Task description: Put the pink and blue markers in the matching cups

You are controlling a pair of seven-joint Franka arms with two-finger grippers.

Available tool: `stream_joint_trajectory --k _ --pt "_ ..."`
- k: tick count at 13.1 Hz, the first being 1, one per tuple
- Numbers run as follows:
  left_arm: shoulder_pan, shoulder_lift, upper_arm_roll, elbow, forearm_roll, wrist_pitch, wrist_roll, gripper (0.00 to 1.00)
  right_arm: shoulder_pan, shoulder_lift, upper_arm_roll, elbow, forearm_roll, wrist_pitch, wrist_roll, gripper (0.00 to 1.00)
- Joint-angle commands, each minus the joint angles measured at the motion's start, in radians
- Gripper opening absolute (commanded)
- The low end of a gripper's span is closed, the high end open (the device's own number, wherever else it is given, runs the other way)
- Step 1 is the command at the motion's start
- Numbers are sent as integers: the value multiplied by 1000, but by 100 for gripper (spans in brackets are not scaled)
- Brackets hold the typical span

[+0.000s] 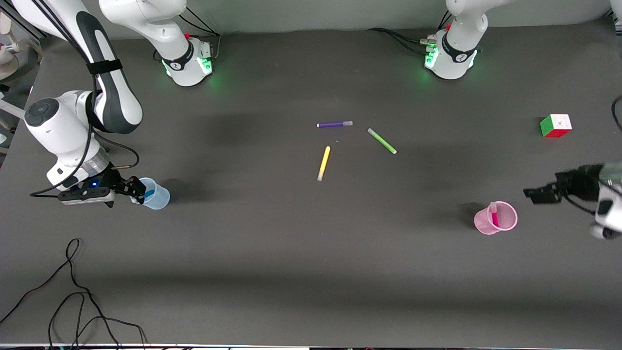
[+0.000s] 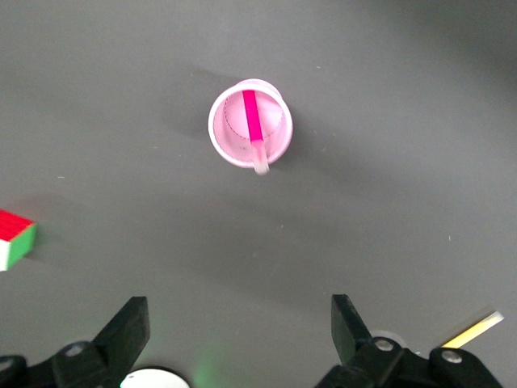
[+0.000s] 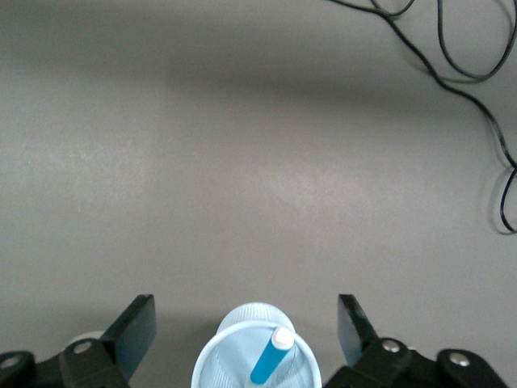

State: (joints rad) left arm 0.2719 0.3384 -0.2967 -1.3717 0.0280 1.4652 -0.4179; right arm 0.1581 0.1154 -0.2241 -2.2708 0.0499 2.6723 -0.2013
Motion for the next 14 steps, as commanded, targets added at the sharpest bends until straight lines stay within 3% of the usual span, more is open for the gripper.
stream_joint_trajectory --k 1,4,6,8,12,14 --pt "-51 -296 22 -277 39 99 65 100 3 -20 -6 141 -7 -258 34 100" --pt "-114 -473 21 -436 66 212 94 100 5 -39 -1 310 -7 -547 69 100" --pt "-102 -442 31 -399 55 267 173 100 5 -92 0 381 -10 -719 68 100" --pt "-92 -461 53 -441 47 265 197 100 3 -170 5 396 -19 -793 101 100" --pt "-89 -452 85 -371 47 178 232 100 -17 -328 18 399 -21 -945 108 100" --pt "-88 -452 85 -357 43 175 254 100 -50 -342 57 415 -21 -976 115 100"
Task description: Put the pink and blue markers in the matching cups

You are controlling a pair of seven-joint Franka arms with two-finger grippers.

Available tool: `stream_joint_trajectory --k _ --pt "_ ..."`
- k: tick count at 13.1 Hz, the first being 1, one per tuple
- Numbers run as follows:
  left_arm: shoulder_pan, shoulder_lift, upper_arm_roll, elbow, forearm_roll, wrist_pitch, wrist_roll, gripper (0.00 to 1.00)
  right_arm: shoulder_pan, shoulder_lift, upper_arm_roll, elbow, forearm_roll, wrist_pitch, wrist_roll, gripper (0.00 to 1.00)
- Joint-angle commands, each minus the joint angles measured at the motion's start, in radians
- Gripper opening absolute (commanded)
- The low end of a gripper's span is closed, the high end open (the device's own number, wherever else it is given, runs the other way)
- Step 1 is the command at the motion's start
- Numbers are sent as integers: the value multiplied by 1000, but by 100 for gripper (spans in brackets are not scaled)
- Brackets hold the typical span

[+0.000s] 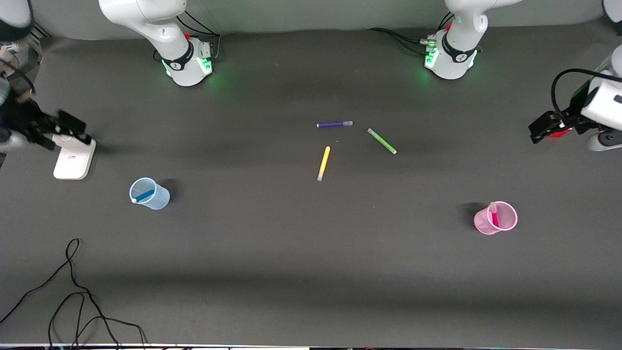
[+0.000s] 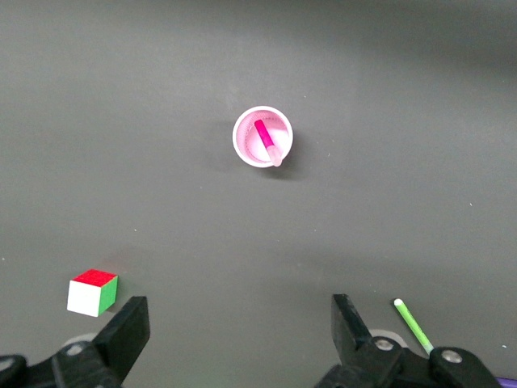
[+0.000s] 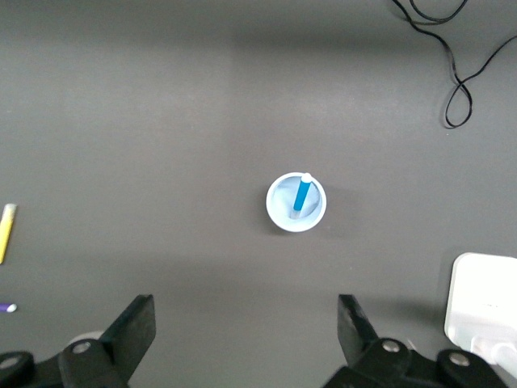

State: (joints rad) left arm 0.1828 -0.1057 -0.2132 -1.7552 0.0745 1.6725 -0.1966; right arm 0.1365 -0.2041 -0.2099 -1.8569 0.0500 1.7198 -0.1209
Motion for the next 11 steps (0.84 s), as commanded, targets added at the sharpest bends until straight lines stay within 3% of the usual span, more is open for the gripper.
stream_joint_trajectory --k 1,5,7,11 --pt "0 -5 -2 28 -7 -40 32 100 -32 -9 52 14 -22 -22 41 100" --pt "-8 -2 -3 43 -7 -53 34 100 -37 23 66 22 -22 -22 105 100" --pt "-9 1 -3 51 -13 -68 32 100 -63 26 115 28 -22 -23 167 100" --pt "-13 110 -8 204 -12 -161 35 100 -64 14 126 25 -25 -88 201 100"
